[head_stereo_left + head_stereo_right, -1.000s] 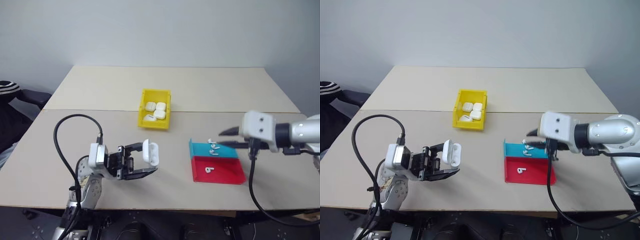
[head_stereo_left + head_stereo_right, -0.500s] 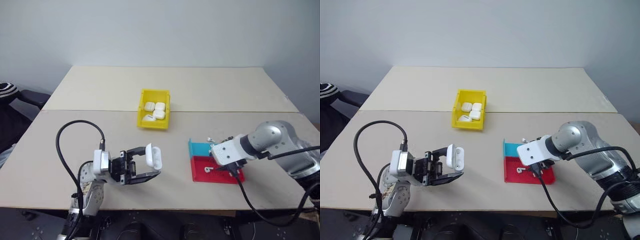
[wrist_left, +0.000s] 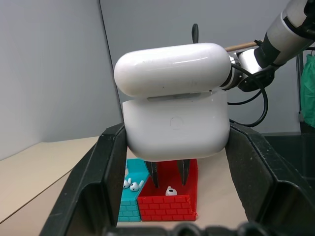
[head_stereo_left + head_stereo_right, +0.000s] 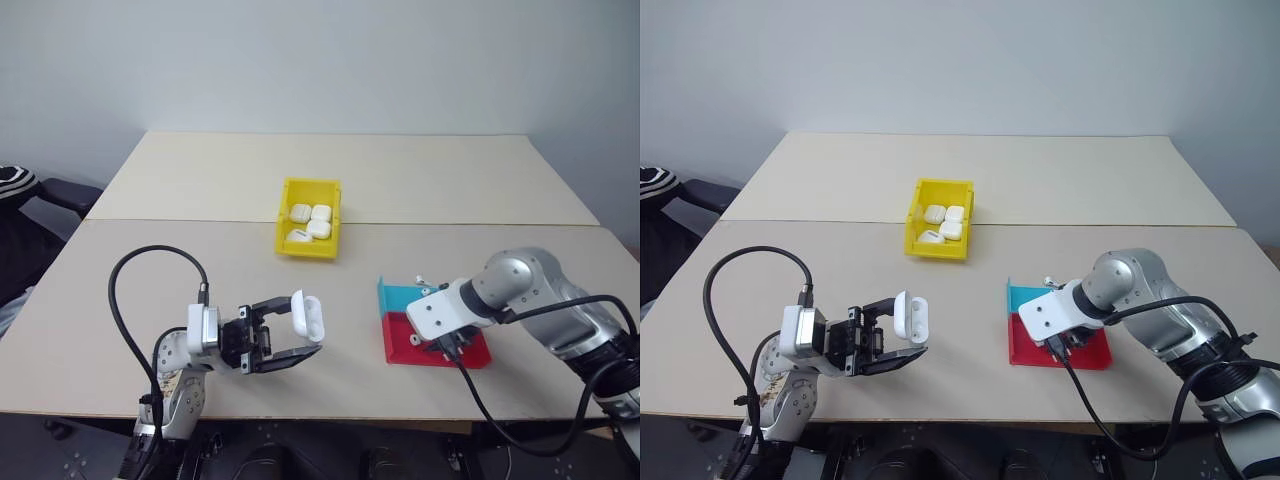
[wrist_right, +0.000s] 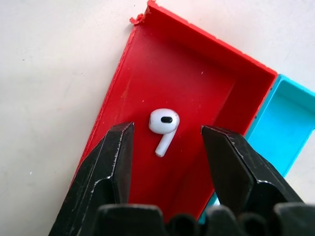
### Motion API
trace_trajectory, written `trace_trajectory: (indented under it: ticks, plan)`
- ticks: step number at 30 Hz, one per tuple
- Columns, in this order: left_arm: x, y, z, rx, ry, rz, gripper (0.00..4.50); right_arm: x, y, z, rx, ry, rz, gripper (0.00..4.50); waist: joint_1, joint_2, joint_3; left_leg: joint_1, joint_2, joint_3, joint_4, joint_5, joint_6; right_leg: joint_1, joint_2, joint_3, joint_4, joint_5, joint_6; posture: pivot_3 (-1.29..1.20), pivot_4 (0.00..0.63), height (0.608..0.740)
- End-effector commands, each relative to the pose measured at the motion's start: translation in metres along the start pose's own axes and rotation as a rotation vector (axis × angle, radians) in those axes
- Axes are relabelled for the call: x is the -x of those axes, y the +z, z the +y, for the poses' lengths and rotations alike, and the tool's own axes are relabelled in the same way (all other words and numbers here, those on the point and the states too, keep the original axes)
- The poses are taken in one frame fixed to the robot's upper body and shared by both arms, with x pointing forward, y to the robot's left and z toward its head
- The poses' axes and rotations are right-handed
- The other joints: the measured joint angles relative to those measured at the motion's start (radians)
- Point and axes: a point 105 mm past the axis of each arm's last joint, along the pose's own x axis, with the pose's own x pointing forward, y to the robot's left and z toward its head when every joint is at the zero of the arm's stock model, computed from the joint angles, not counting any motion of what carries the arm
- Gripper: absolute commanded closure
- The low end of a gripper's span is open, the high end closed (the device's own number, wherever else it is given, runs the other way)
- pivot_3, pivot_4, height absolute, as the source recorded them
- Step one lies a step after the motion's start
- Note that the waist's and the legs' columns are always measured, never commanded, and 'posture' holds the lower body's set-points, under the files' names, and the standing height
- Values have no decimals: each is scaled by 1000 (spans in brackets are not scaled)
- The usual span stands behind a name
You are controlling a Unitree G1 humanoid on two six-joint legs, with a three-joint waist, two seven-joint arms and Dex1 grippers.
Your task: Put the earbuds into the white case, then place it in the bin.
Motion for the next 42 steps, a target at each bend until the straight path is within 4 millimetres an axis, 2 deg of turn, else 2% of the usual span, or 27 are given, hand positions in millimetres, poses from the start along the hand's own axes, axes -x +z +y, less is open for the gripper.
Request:
trace_trajectory:
  ticks: [1, 13, 15, 17, 33, 37, 42]
  plan:
    - [-4, 6, -1, -44, -12, -8, 1760, 0, 3, -4, 26, -15, 9, 1887, 0, 0, 0, 0, 0, 0, 0, 0, 0, 0, 0, 0, 0, 0, 0, 0, 150, 740]
    - [-1, 5, -3, -51, -14, 15, 1760, -8, -3, -3, 34, 0, 37, 1887, 0, 0, 0, 0, 0, 1, 0, 0, 0, 0, 0, 0, 0, 0, 0, 0, 150, 740]
    - [-1, 4, -3, -53, -15, 17, 1760, -8, -3, -2, 33, 0, 28, 2246, 0, 0, 0, 0, 0, 1, 0, 0, 0, 0, 0, 0, 0, 0, 0, 0, 150, 740]
    - [-1, 3, -3, -56, -14, 23, 1760, -9, -5, -3, 31, -10, 37, 2796, 0, 0, 0, 0, 0, 1, 0, 0, 0, 0, 0, 0, 0, 0, 0, 0, 150, 740]
    - [-3, 4, -3, -65, -5, 18, 1760, -8, -7, -2, 38, -2, 47, 2796, 0, 0, 0, 0, 0, 1, 0, 0, 0, 0, 0, 0, 0, 0, 0, 0, 150, 740]
    - [-2, 3, -3, -65, -7, 25, 1760, -10, -10, 0, 41, 5, 56, 3626, 0, 0, 0, 0, 0, 1, 0, 0, 0, 1, 0, 0, 0, 0, 0, 0, 150, 740]
    - [-2, 3, -4, -60, -8, 28, 1760, -11, -9, -1, 31, -5, 55, 3626, 0, 0, 0, 1, 0, 1, 0, 0, 0, 1, 0, 0, 0, 0, 0, 0, 150, 740]
